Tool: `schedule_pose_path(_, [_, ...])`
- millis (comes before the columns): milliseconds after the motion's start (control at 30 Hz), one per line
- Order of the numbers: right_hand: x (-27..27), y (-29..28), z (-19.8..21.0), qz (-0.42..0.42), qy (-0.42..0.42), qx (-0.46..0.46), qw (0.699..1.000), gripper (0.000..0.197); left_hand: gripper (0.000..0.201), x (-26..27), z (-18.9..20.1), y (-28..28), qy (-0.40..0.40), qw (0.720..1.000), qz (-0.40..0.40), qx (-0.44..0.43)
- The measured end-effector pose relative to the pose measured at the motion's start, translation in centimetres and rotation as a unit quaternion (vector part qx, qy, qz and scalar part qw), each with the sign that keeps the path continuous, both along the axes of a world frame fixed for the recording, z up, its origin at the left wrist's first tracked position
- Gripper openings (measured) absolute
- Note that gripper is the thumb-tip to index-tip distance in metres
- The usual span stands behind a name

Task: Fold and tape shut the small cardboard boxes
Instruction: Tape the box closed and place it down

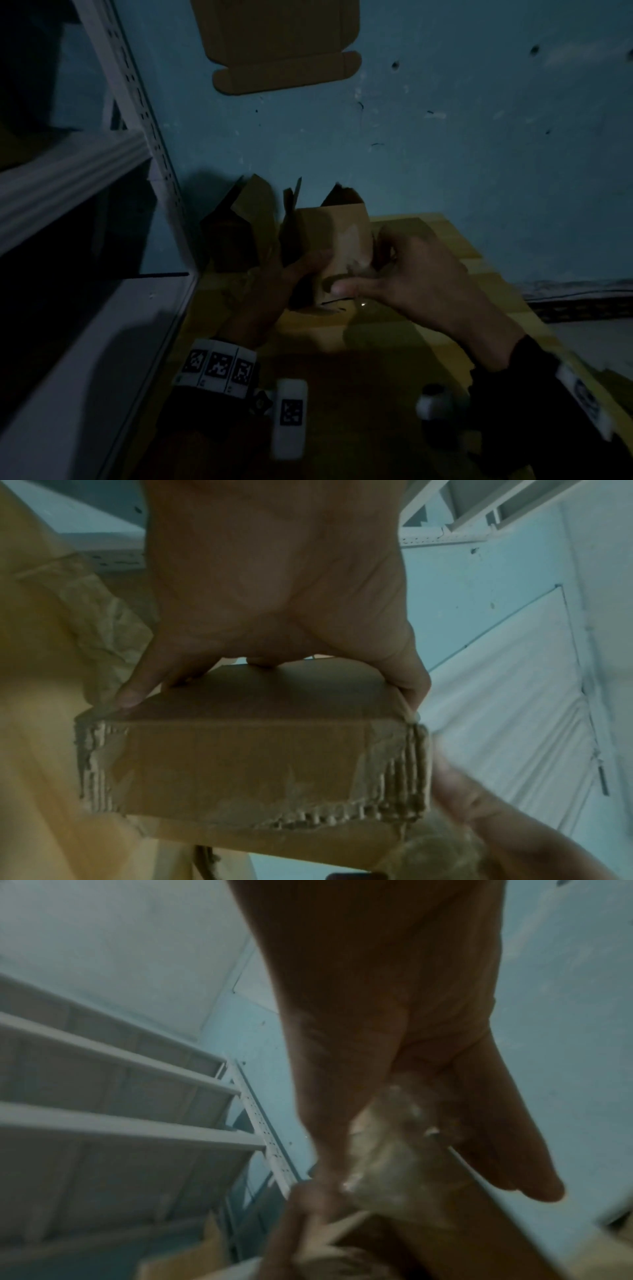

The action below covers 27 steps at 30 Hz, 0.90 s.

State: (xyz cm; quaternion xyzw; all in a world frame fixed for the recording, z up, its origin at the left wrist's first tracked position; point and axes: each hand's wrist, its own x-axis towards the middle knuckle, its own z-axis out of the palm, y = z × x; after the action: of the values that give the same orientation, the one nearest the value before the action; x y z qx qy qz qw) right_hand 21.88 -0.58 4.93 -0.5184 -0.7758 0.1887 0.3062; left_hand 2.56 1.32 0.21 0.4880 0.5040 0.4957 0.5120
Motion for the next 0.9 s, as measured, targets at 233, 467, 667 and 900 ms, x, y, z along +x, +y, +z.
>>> schedule_pose_path(233, [1.1, 2.2, -1.5, 0.055, 0.034, -0.022, 0.998, 0.038, 0.069, -0.5, -0.2, -0.2, 0.014, 0.999, -0.026, 0.024])
schedule_pose_path(467, [3.0, 2.7, -2.1, 0.163, 0.099, -0.078, 0.979, 0.032, 0.068, -1.0, -0.7, -0.1, 0.079, 0.996, -0.040, 0.033])
schedule_pose_path(667, [3.8, 2.6, -2.1, 0.192, 0.145, -0.136, 0.961, 0.035, 0.080, -1.5, -0.6, 0.3, 0.078, 0.995, -0.055, 0.022])
schedule_pose_path(900, [4.3, 2.4, -2.5, 0.217, 0.214, -0.184, 0.934, 0.030, 0.082, -1.7, -0.4, -0.1, 0.061, 0.996, -0.067, 0.022])
